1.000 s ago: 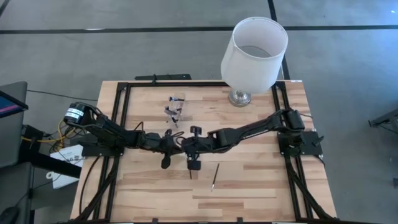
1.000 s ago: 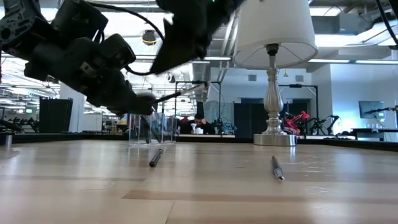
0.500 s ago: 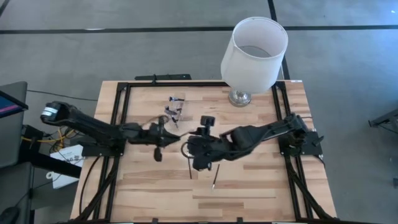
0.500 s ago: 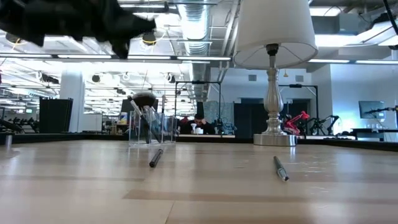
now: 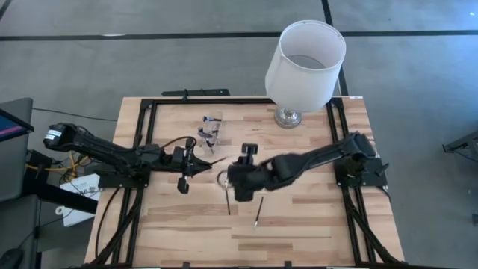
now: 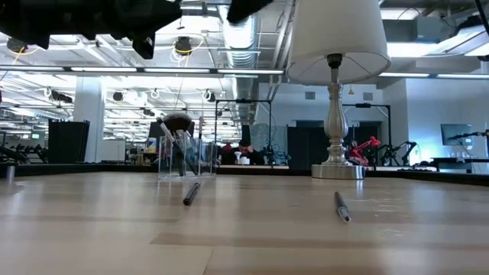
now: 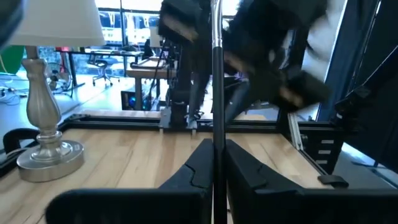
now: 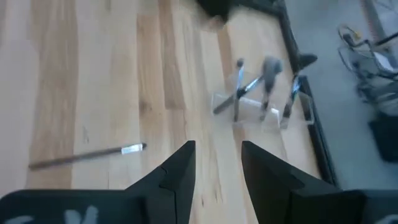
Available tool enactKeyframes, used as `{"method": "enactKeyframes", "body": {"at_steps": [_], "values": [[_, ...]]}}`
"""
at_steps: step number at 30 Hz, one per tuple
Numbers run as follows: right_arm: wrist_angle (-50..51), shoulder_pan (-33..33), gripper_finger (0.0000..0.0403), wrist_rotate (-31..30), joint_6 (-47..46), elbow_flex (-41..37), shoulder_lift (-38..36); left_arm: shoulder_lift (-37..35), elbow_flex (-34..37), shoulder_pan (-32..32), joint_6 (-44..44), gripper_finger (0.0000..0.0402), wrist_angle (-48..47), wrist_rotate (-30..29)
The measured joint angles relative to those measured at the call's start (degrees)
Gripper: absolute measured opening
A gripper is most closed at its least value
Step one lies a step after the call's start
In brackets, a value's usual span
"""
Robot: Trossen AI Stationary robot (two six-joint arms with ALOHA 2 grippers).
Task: Put items in baskets/containers
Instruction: Put the foundation brush into the left transparent organizer
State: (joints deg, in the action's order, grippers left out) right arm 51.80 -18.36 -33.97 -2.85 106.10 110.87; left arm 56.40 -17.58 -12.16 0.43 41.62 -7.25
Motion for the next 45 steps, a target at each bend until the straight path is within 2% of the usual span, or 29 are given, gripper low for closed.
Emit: {"method": "enactKeyframes", "body": {"at_steps": [6, 8, 9, 13, 15, 17, 20, 24, 26, 29, 32, 37, 45], "values": [[-2.99, 0.45, 0.0122, 2.8, 7.71, 0.57, -11.69, 0.18, 0.0, 0.21, -0.13, 0.002, 0.19, -1.11], [-7.46, 1.0, 0.0122, 4.9, 8.88, -2.47, -16.88, 0.18, 0.0, 0.4, -0.2, 0.002, 0.26, -2.32], [-11.8, 1.83, 0.0122, 7.8, 9.69, -6.35, -19.77, 0.18, 0.0, 0.55, -0.21, 0.002, 0.33, -2.91], [-42.39, 7.23, 0.0122, 28.36, 15.52, -30.93, -27.03, 0.18, 0.0, 1.69, -0.22, 0.002, 0.38, -3.04], [-57.63, 9.5, 0.0122, 33.49, 15.19, -43.0, -27.19, 0.18, 0.0, 2.09, -0.22, 0.0021, 0.36, -3.04], [-75.43, 11.62, 0.0122, 33.15, 14.86, -51.84, -26.53, 0.18, 0.0, 2.09, -0.22, 0.0021, 0.37, -3.06], [-97.2, 14.46, 0.0122, 29.37, 12.88, -59.56, -21.33, 0.2, 0.0, 2.05, -0.22, 0.0021, 0.36, -3.02], [-110.58, 17.14, 0.0122, 29.71, 10.67, -60.31, -13.1, 0.27, 0.02, 2.08, -0.2, 0.0021, 0.22, -3.04], [-112.52, 17.97, 0.0122, 31.64, 11.12, -58.27, -10.85, 0.29, 0.02, 2.08, -0.2, 0.0021, 0.22, -3.02], [-110.2, 18.59, 0.0122, 38.42, 11.34, -54.71, -6.68, 0.29, 0.02, 2.08, -0.2, 0.0021, 0.19, -3.02], [-111.78, 18.5, 0.0122, 42.99, 11.87, -49.77, -5.83, 0.29, 0.02, 2.08, -0.2, 0.0021, 0.16, -3.02], [-104.8, 18.19, 0.0122, 43.33, 11.86, -45.67, -5.81, 0.29, 0.02, 2.08, -0.2, 0.0021, -0.16, -3.02], [-102.27, 16.66, 0.0117, 43.42, 11.87, -43.13, -6.23, 0.29, 0.02, 2.06, -0.19, 0.0021, -0.25, -2.82]]}}
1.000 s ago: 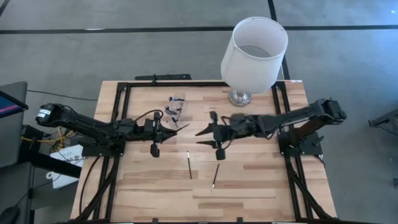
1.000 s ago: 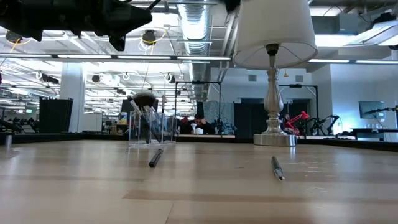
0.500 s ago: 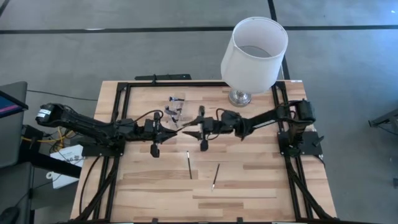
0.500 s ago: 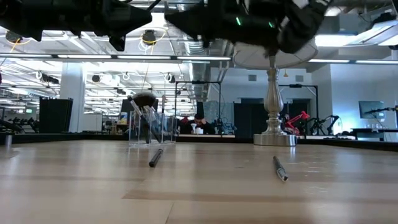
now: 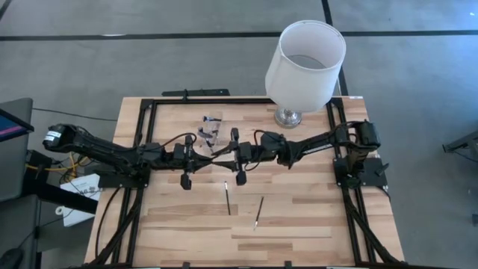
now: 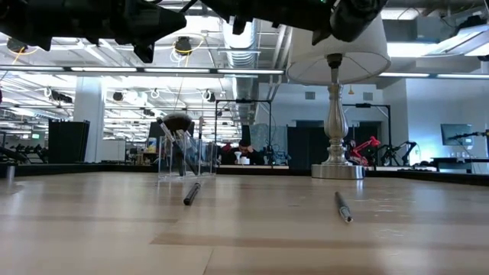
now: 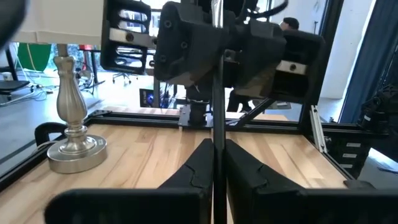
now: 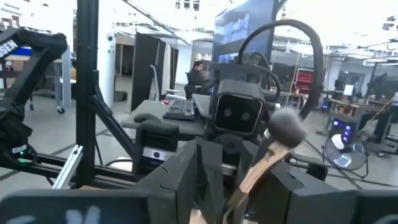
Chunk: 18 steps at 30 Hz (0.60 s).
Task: Put items in baskets/containers
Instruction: Put the foundation brush into the left transparent organizer
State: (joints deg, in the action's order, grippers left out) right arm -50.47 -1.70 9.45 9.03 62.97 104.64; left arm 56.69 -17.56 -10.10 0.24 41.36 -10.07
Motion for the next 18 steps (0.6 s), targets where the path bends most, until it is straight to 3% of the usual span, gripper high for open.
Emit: {"method": "enactKeyframes", "body": {"at_steps": [11, 18], "values": [[1.1, -0.26, 0.0015, -0.38, -0.01, 0.07, -0.02, 0.0, 0.04, -0.12, -0.03, 0.0022, -0.39, 0.22], [1.74, -0.41, 0.0016, -0.65, -3.64, 0.07, -0.1, 0.0, 0.04, -0.12, -0.01, 0.0041, -0.99, 0.0]]}}
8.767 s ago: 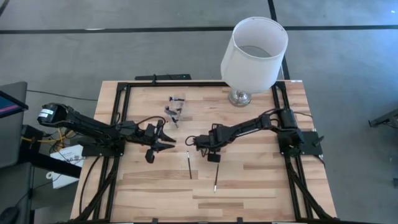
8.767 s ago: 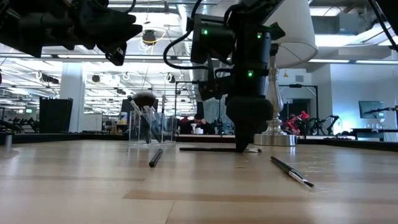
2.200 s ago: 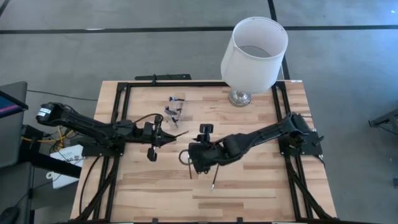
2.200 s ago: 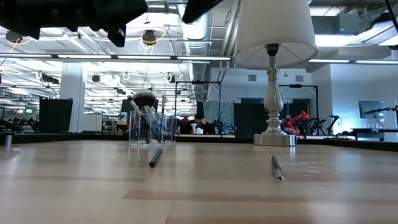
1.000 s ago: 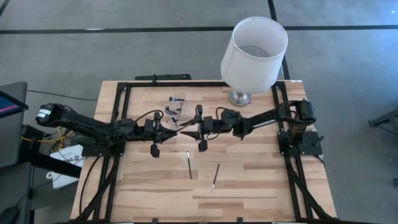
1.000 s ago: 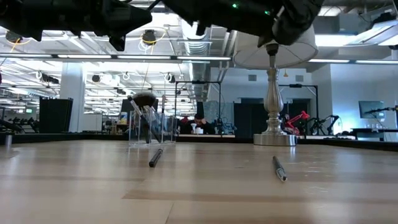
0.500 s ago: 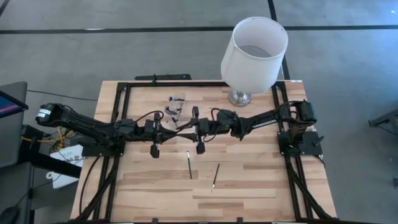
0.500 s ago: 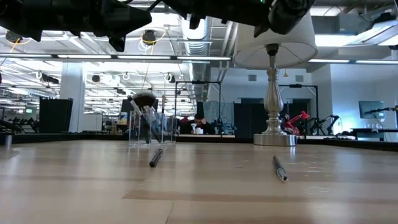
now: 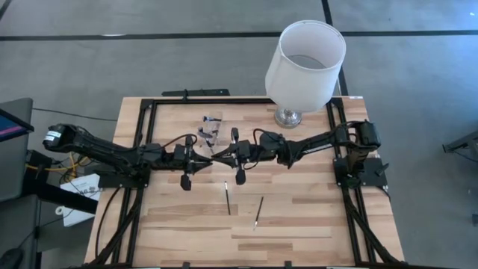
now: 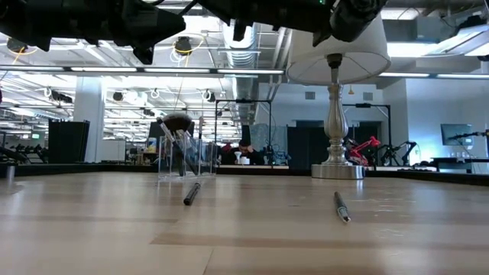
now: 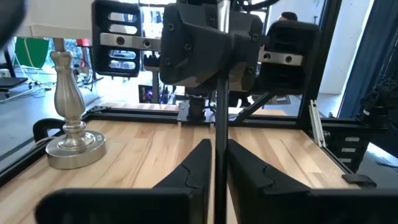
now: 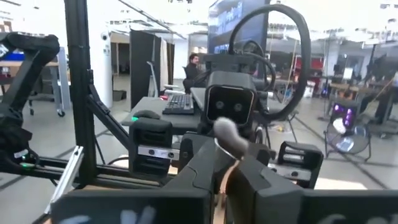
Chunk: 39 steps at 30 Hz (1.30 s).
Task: Put items in baskets/containers
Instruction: Put the foundation brush into the left transparent organizer
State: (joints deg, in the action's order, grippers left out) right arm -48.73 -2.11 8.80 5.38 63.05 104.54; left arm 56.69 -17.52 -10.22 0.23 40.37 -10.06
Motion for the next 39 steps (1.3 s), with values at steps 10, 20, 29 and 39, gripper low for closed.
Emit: {"method": "enactKeyframes", "body": {"at_steps": [10, 20, 29, 39], "values": [[20.95, -2.33, 0.0007, -15.28, -2.44, 3.05, -6.68, 0.0, 0.0, 0.07, 0.03, 0.0108, -6.02, -4.86], [40.77, -3.14, 0.0005, -30.18, -3.81, 11.48, -3.99, -0.07, 0.0, 0.04, -0.37, 0.0133, -6.79, -22.92], [28.34, 1.76, 0.0005, -28.5, -4.6, 11.33, 6.96, -0.02, -0.04, 0.07, -0.13, 0.0129, -8.27, -26.84], [30.08, 5.69, 0.001, -28.41, -5.39, 17.29, 14.31, -0.02, -0.04, 0.04, 0.22, 0.0125, -8.51, -26.82]]}}
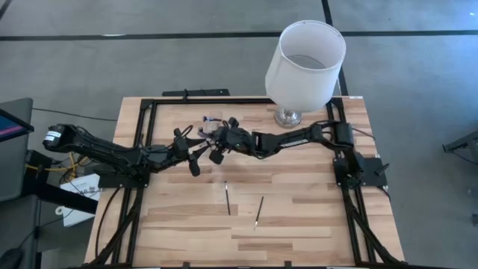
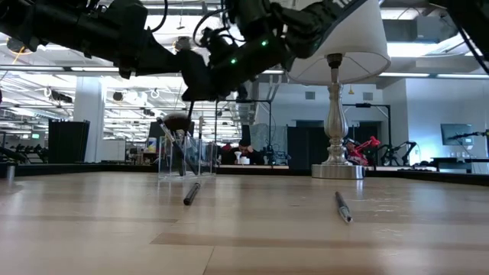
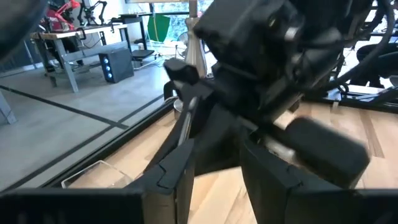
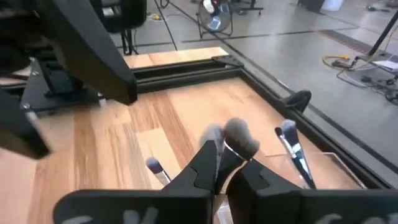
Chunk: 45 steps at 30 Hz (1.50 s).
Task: Put items in baskets/containers
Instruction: Put the foundation brush into the left transparent organizer, then put the liner brush into the center transparent organizer
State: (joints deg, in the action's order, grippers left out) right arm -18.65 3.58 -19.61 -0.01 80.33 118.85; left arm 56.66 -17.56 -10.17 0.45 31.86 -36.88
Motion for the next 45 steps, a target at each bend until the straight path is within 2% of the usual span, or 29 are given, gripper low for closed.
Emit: {"method": "enactKeyframes", "body": {"at_steps": [6, 21, 23, 26, 29, 32, 35, 42, 45], "values": [[4.96, 0.36, 0.0016, 0.24, 0.0, 1.16, 2.56, 0.0, 0.0, 0.0, 0.83, 0.0123, 0.02, 0.0], [7.21, -0.11, 0.0086, 0.18, -0.02, 1.39, 1.63, 0.0, 0.0, 0.0, 1.53, 0.0121, -0.05, 0.02], [11.07, -1.02, 0.0095, -0.05, 0.09, 2.99, 0.66, 0.0, 0.0, 0.0, 1.53, 0.0121, -0.12, 0.02], [23.4, -3.48, 0.0107, 0.32, -0.04, 6.59, -2.85, 0.0, 0.0, 0.0, 1.54, 0.0121, -0.69, 0.02], [36.78, -6.81, 0.0115, 3.46, 0.04, 9.84, -6.4, 0.0, 0.0, 0.0, 1.55, 0.0121, -1.66, 0.09], [45.03, -10.65, 0.0123, 5.2, 0.28, 11.68, -10.01, 0.02, 0.02, 0.0, 1.55, 0.0121, -2.72, 0.82], [50.53, -14.24, 0.0129, 5.49, 0.44, 12.14, -14.21, 0.02, 0.02, 0.0, 1.56, 0.0121, -3.03, 5.47], [58.66, -20.31, 0.014, 12.91, -0.02, 11.46, -17.32, 0.02, 0.0, -0.04, 2.09, 0.0121, -3.02, 29.16], [59.35, -22.56, 0.014, 15.21, -0.11, 9.55, -16.48, 0.02, 0.01, -0.03, 3.9, 0.0121, -2.99, 32.4]]}}
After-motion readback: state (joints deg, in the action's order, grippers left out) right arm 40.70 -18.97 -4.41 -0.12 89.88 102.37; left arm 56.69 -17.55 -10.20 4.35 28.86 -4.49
